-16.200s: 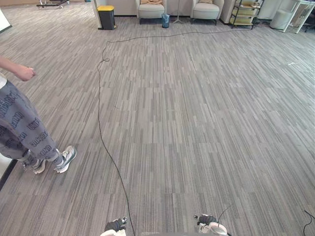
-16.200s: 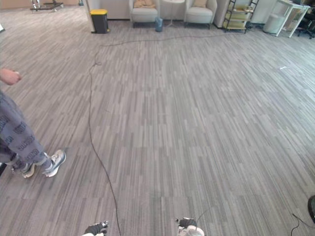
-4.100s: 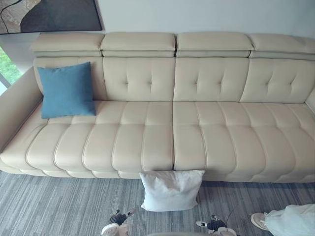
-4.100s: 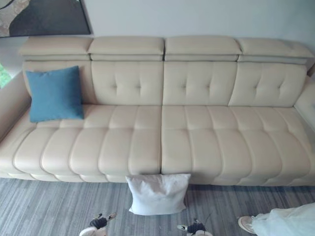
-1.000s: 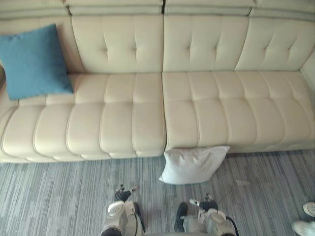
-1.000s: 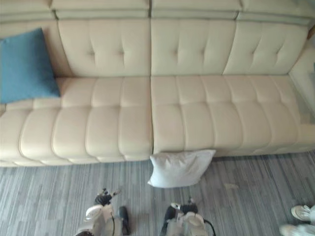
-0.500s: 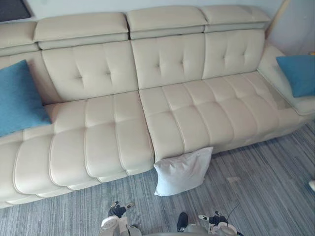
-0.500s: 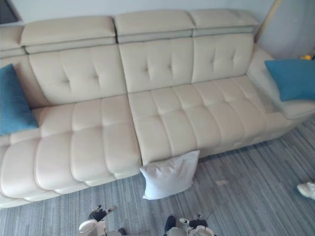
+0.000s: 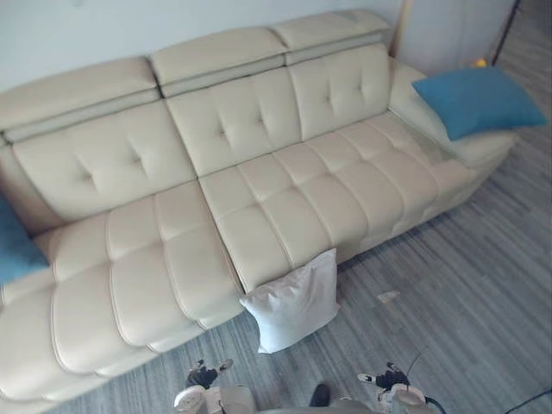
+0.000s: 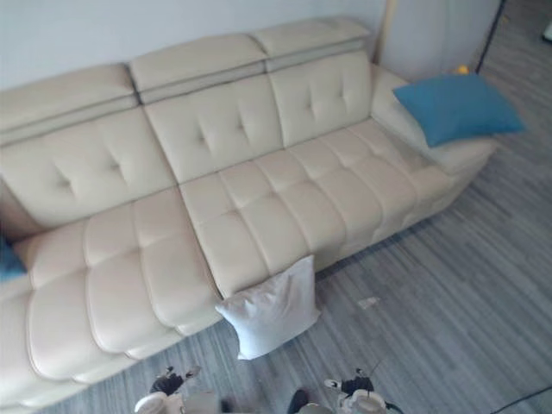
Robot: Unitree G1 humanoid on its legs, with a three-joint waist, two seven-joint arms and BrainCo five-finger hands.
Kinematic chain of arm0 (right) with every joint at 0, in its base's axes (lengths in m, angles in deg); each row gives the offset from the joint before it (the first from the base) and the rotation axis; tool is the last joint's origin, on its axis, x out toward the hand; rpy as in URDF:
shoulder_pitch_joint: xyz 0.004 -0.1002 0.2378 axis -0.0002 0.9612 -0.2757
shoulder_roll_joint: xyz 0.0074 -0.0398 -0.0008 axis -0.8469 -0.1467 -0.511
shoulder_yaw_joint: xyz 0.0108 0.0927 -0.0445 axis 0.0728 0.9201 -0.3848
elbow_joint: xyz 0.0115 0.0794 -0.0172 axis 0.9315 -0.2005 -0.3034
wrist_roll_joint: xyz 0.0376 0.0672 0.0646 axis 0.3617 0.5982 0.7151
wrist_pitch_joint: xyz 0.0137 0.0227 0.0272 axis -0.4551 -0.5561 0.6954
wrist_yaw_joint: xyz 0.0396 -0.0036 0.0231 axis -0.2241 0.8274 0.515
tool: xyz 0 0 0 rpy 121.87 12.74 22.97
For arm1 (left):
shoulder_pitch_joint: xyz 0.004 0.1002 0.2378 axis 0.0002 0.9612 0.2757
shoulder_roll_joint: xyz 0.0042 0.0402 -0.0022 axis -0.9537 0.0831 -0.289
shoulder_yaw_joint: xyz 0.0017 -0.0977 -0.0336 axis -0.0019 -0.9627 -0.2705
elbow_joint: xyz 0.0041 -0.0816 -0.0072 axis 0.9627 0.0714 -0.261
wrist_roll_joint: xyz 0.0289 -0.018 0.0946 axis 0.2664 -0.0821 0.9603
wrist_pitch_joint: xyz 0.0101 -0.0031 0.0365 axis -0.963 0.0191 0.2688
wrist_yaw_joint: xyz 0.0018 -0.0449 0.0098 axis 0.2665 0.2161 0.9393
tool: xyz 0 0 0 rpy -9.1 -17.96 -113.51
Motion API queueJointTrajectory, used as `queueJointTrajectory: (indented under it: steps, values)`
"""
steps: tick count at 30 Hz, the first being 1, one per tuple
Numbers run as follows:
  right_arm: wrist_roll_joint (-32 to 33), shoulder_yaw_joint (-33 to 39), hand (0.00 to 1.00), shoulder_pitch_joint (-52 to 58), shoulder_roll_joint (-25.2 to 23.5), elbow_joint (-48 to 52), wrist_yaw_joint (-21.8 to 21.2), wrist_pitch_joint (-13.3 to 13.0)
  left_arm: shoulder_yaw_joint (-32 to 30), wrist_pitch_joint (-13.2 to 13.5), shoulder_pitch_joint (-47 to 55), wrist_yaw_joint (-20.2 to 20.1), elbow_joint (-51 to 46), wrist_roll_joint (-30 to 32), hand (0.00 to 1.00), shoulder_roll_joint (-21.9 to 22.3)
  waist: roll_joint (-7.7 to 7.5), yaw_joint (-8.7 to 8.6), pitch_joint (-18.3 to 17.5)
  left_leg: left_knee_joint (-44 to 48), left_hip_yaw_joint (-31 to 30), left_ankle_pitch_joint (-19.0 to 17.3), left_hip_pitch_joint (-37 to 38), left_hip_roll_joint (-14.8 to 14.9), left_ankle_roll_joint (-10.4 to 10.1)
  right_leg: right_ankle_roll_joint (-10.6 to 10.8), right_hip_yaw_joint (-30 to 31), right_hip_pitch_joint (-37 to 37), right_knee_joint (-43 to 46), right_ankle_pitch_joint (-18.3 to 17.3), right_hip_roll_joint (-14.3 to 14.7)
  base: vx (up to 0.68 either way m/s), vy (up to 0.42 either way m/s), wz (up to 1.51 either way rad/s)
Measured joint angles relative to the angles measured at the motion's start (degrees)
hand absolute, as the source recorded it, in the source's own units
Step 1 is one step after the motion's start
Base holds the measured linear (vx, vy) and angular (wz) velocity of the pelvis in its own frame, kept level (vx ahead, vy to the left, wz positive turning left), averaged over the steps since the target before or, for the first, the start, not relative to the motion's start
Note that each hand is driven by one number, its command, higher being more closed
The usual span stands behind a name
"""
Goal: Pick up cushions and gather them together orderly.
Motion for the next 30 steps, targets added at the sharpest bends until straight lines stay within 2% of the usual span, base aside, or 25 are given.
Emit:
queueJointTrajectory:
  steps: [1, 2, 7, 10, 11, 13, 15, 16, 17, 19, 20, 21, 22, 23, 24, 25, 26, 27, 28, 29, 30]
  values:
    - [0.0, -0.16, 0.0, -0.16, -0.8, -0.02, -0.16, 0.06, -0.04, -0.21, -0.03, -0.27, 0.02, 0.0, 0.0, -0.01, -0.28, 0.09, -0.23, -3.44, -1.63, 0.91, 1.53, -1.79, 0.55, 0.54, 1.83, -0.09, -1.23, 0.66, 0.11, 0.22, 0.01, -0.58]
    - [0.01, -0.19, 0.0, -0.32, -1.14, -0.03, -0.21, 0.07, -0.02, -0.33, -0.23, -0.56, -0.01, 0.02, 0.0, 0.04, -0.33, 0.03, -0.3, -4.2, -2.16, 1.49, 2.22, -2.32, 1.31, 0.81, 2.22, -0.15, -1.79, 0.94, 0.05, 0.25, 0.004, -0.5]
    - [-0.25, -1.53, 0.0, -1.25, -1.75, -0.25, -0.52, 0.35, -1.34, -1.12, -0.22, -0.82, 0.01, -0.09, 0.0, -0.04, -0.89, 1.11, -0.52, -6.75, 0.11, 1.58, 7.5, -2.53, 1.66, 1.6, 6.2, 2.19, -2.77, 2.41, 0.06, 0.16, 0.046, -0.54]
    - [-0.5, -2.92, 0.0, -4.12, -1.77, -0.93, -1.32, 0.3, -1.19, -1.38, -0.13, -0.94, 0.11, -0.12, 0.0, 0.23, 0.25, 1.17, 0.06, -7.52, -0.65, 1.67, 10.77, -1.11, 1.76, 3.89, 5.17, -3.15, 12.13, 0.73, -0.09, 0.08, 0.07, -0.28]
    - [-0.87, -2.94, 0.0, -3.92, -1.73, -0.9, -1.85, 0.23, -0.47, -1.42, -0.11, -0.91, 0.16, -0.12, 0.0, 0.15, 0.55, 0.9, 0.51, -7.57, -2.48, 1.79, 12.77, -1.26, 1.98, 4.55, 2.17, -6.34, 21.89, -2.18, -2.74, 0.04, 0.053, 0.39]
    - [-0.86, -4.35, 0.0, -3.19, -1.65, -0.91, -2.34, 0.3, 0.03, -1.31, -0.01, -0.88, 0.55, -0.1, 0.0, -0.1, -0.25, 0.11, 0.8, -7.93, -5.12, 1.23, 14.86, -2.13, 2.84, 4.71, -1.63, -6.37, 24.69, -5.75, -6.68, 0.06, 0.023, 0.76]
    - [-0.86, -5.16, 0.0, -3.67, -1.7, -0.81, -2.85, 0.24, -0.23, -1.27, 0.18, -0.82, 0.48, -0.1, 0.0, -0.58, -0.38, -0.02, 1.05, -9.18, -8.34, 1.0, 15.09, -2.0, 3.03, 4.81, -1.03, -8.82, 21.85, -6.37, -8.83, 0.08, -0.055, 0.78]
    - [-0.86, -5.1, 0.0, -4.0, -1.64, -0.81, -2.89, 0.24, -0.63, -1.27, 0.12, -0.81, 0.46, -0.11, 0.0, -0.52, -0.07, -0.03, 1.37, -9.69, -9.73, 0.73, 15.02, -1.68, 3.16, 5.19, 0.11, -9.84, 20.35, -6.12, -8.83, 0.07, -0.107, 0.7]
    - [-0.87, -4.97, 0.0, -4.42, -1.51, -0.76, -2.94, 0.24, -1.13, -1.28, -0.16, -0.76, 0.49, -0.12, 0.0, -0.37, 0.47, -0.07, 1.9, -10.29, -11.76, -0.35, 14.98, -1.04, 3.03, 6.43, 2.68, -11.3, 17.32, -4.97, -8.53, 0.07, -0.194, 0.56]
    - [-0.84, -4.91, 0.0, -5.19, -1.65, -0.46, -3.18, 0.52, -2.97, -1.22, -0.58, -0.68, 0.3, -1.27, 0.0, -0.43, -0.34, 0.08, 3.15, -10.37, -14.89, -1.76, 14.92, -1.03, 1.55, 9.73, 11.55, -13.11, 7.7, 0.58, -8.96, 0.1, -0.297, 0.69]
    - [-0.84, -4.9, 0.0, -5.22, -1.81, -0.44, -3.2, 0.71, -3.66, -1.23, -0.59, -0.63, 0.17, -1.37, 0.0, -0.47, -0.65, 0.06, 3.21, -10.43, -15.79, -2.66, 14.66, -1.08, 1.29, 10.05, 12.64, -13.11, 6.35, 1.62, -9.51, 0.09, -0.373, 0.8]
    - [-0.83, -4.92, 0.0, -5.16, -2.18, -0.46, -3.23, 0.92, -5.03, -1.26, -0.22, -0.44, -0.27, -1.55, 0.0, -0.56, -1.68, -0.14, 3.11, -9.53, -18.16, -4.27, 14.7, -1.19, 0.21, 10.11, 13.39, -13.25, 6.41, 2.35, -10.63, 0.15, -0.448, 0.86]
    - [-0.82, -4.97, 0.0, -4.98, -2.73, -0.81, -3.33, 1.29, -6.33, -1.19, 0.57, -0.31, -1.46, -1.81, 0.0, -0.69, -3.33, -0.18, 2.62, -9.17, -20.23, -5.66, 14.99, -1.24, -1.21, 9.81, 14.11, -13.47, 8.51, 2.14, -10.92, 0.17, -0.473, 0.88]
    - [-0.81, -4.97, 0.0, -5.2, -2.41, -0.87, -3.38, 1.33, -7.06, -1.15, 0.88, -0.27, -1.68, -1.83, 0.0, -0.3, -3.33, -0.11, 2.4, -8.83, -21.71, -6.36, 14.97, -0.34, -2.07, 9.86, 13.79, -14.51, 10.97, 3.48, -10.19, 0.25, -0.447, 0.8]
    - [-0.83, -4.93, 0.0, -5.38, -1.68, -0.75, -3.36, 1.31, -7.61, -1.21, 1.37, -0.21, -1.7, -1.86, 0.0, 1.16, -0.96, -0.05, 1.11, -8.71, -23.48, -7.15, 13.44, 2.82, -1.72, 8.49, 11.06, -16.27, 14.29, -0.48, -7.83, 0.32, -0.386, 0.54]
    - [-0.83, -4.91, 0.0, -5.64, -1.06, -0.71, -3.26, 1.26, -7.81, -1.22, 2.02, -0.3, -1.71, -2.05, 0.0, 2.1, 0.12, 0.23, 0.36, -8.05, -24.43, -6.27, 12.59, 4.06, -2.04, 7.57, 9.93, -17.0, 14.84, -1.55, -6.94, 0.33, -0.361, 0.6]
    - [-0.82, -4.8, 0.0, -6.33, -0.2, -0.7, -3.2, 1.22, -7.83, -1.19, 1.8, -0.25, -1.79, -2.22, 0.0, 2.74, 0.96, 0.02, 0.17, -5.79, -24.6, -3.43, 9.68, 5.12, -3.29, 6.51, 7.72, -17.25, 15.23, -2.08, -6.41, 0.33, -0.356, 0.64]
    - [-0.81, -4.11, 0.0, -6.29, 0.07, -0.41, -3.17, 1.22, -7.81, -1.22, 1.53, -0.27, -1.77, -2.2, 0.0, 2.73, 0.87, -0.21, 0.21, -4.3, -23.24, 0.09, 7.89, 5.67, -3.96, 4.76, 5.44, -16.12, 15.25, -1.99, -6.68, 0.3, -0.36, 0.92]
    - [-0.79, -3.81, 0.0, -5.54, 0.27, -0.11, -3.07, 1.13, -7.49, -1.25, 1.37, -0.23, -1.76, -2.2, 0.0, 2.83, 0.85, -0.57, 0.23, -3.57, -19.01, 3.21, 7.34, 6.93, -4.23, 3.85, 2.57, -13.74, 13.93, -1.65, -6.9, 0.29, -0.343, 0.96]
    - [-0.75, -3.78, 0.0, -4.99, 0.42, -0.03, -2.93, 0.99, -6.91, -1.24, 1.23, -0.26, -1.77, -2.19, 0.0, 2.88, 0.8, -0.99, 0.25, -2.79, -15.69, 4.54, 7.08, 7.7, -3.95, 3.51, 0.86, -11.81, 12.68, -1.47, -6.93, 0.29, -0.266, 1.14]
    - [-0.74, -3.78, 0.0, -3.9, 0.55, -0.03, -2.62, 0.88, -5.87, -1.09, 1.03, -0.28, -1.85, -2.07, 0.0, 2.46, 0.55, -1.18, 0.35, -1.41, -8.97, 5.04, 7.04, 8.99, -3.57, 3.16, -1.9, -8.17, 10.21, -1.24, -6.76, 0.21, -0.165, 0.97]
